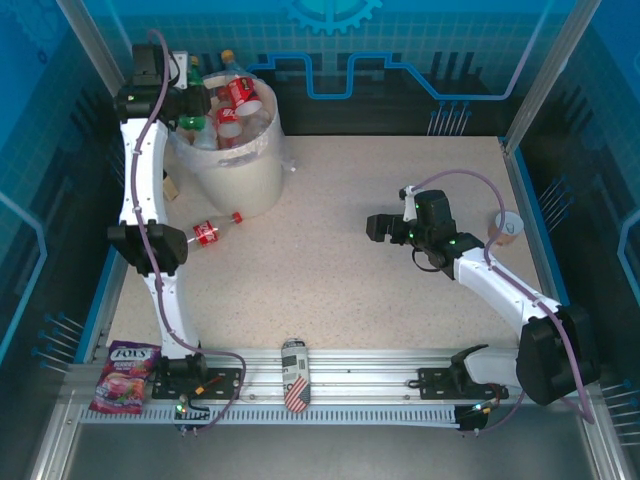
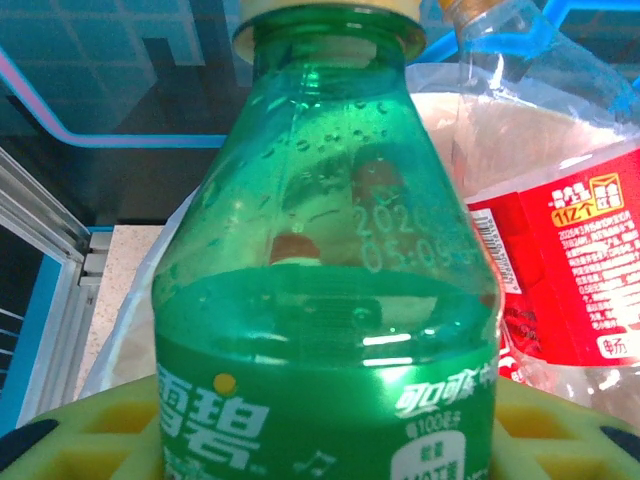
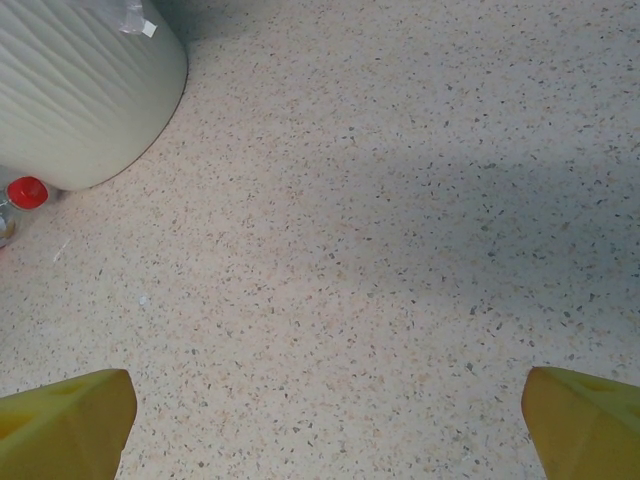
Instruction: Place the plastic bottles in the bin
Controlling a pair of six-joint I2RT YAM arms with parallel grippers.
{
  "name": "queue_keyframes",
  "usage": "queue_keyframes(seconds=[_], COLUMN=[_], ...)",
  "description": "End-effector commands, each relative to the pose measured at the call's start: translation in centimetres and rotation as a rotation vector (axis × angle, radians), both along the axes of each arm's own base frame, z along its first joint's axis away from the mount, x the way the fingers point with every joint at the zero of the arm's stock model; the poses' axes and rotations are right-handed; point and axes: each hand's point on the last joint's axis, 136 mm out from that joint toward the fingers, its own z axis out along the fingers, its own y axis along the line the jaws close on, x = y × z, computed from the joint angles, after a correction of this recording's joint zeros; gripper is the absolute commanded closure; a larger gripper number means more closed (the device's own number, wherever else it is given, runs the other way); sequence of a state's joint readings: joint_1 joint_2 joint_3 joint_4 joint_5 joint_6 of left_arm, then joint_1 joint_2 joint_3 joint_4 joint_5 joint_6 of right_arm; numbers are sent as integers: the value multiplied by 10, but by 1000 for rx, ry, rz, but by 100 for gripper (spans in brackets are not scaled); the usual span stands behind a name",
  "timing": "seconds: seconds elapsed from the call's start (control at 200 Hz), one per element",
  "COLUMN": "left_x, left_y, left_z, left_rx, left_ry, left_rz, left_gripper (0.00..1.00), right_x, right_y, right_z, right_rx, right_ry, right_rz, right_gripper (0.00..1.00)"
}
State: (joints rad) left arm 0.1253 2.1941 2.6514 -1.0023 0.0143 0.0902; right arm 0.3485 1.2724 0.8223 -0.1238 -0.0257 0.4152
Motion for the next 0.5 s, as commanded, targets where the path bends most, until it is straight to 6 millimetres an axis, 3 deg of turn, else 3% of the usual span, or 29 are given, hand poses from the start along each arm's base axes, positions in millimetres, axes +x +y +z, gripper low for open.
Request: queue_keyframes(seconds=[0.0,0.125,0.3,0.41,0.495], left_x=[2,2,1,-1,-2], left_y=[1,-1,-9,-13,-15], left_z=[-15,-21,-15,-7,1], left_rx=[77,118,155,175,176], left_ry=[39,58,43,19,-2], left_rz=[-46,-81,-118,-130,-131], left_gripper=[66,40,16,5,2], right_x=[-3,-3,-3,-3,-3], right_y=[0,0,0,2,3], right_z=[-6,-5,-6,-7,-8], right_rx=[-1,-4,-5,3,5], right_ry=[14,13,16,19,22], right_rz=[-2,-1,-3,-1,-1], right_gripper=[0,0,0,0,0])
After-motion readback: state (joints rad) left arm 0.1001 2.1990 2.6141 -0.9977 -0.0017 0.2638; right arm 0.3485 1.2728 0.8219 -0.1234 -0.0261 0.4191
